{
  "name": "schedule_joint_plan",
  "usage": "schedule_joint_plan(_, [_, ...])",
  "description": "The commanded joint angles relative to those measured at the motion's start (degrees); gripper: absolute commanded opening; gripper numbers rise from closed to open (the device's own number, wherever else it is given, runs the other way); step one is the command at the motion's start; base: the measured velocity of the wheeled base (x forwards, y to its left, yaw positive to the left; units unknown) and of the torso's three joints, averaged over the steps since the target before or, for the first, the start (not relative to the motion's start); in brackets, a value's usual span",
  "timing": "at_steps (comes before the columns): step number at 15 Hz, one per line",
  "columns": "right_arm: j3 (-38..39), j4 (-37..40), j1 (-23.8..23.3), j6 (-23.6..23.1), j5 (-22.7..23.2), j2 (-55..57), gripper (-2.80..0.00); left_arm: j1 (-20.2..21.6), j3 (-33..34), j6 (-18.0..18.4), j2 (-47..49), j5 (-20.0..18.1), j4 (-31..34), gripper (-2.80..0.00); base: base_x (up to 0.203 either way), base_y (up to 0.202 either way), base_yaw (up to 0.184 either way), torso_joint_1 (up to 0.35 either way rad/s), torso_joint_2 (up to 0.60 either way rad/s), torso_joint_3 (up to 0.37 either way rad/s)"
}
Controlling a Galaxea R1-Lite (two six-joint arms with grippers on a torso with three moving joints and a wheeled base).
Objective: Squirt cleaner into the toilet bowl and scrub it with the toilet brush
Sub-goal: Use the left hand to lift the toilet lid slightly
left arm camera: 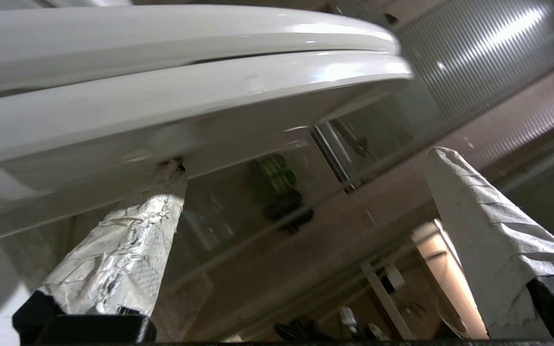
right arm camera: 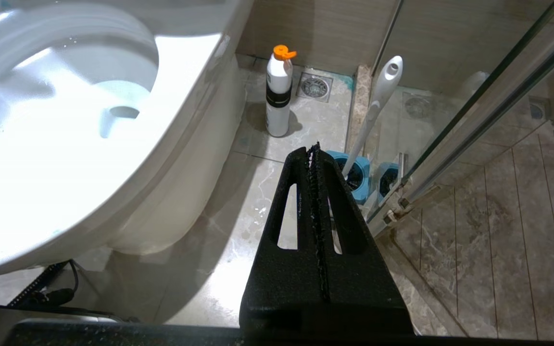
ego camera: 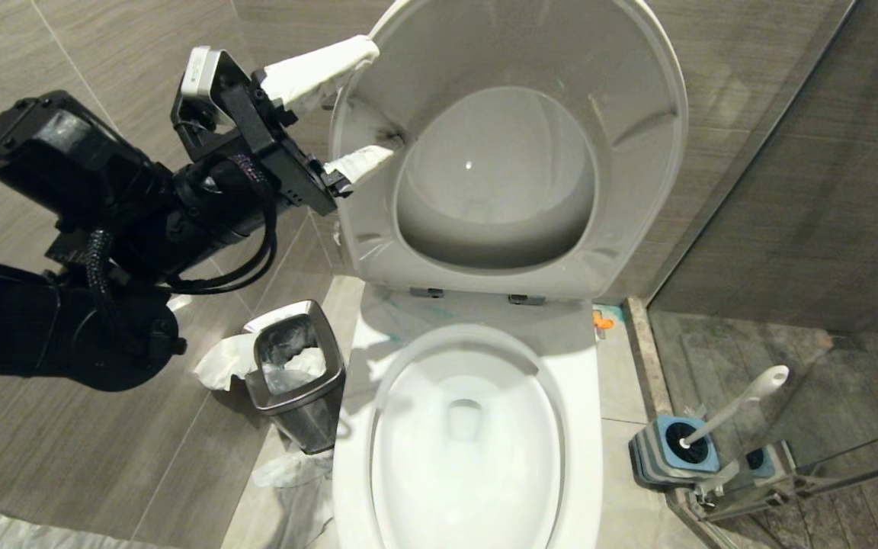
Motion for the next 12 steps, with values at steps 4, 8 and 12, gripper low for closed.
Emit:
schedule_joint_plan(4, [0.0,0.0,0.0,0.0,0.0,0.0,-2.80,-0.1,-4.4,2.3,2.7,2.7,2.9,0.00,0.000,0.000,0.000,0.000,0.00,0.000])
schedule_joint_plan(8, [0.0,0.0,0.0,0.0,0.0,0.0,-2.80,-0.1,-5.1,5.6,4.8,3.6,3.5,0.00,0.000,0.000,0.000,0.000,0.00,0.000])
schedule_joint_plan(12, [0.0,0.0,0.1,0.0,0.0,0.0,-2.80,-0.2,-6.0,7.9,6.8,5.1,3.6,0.00,0.000,0.000,0.000,0.000,0.00,0.000])
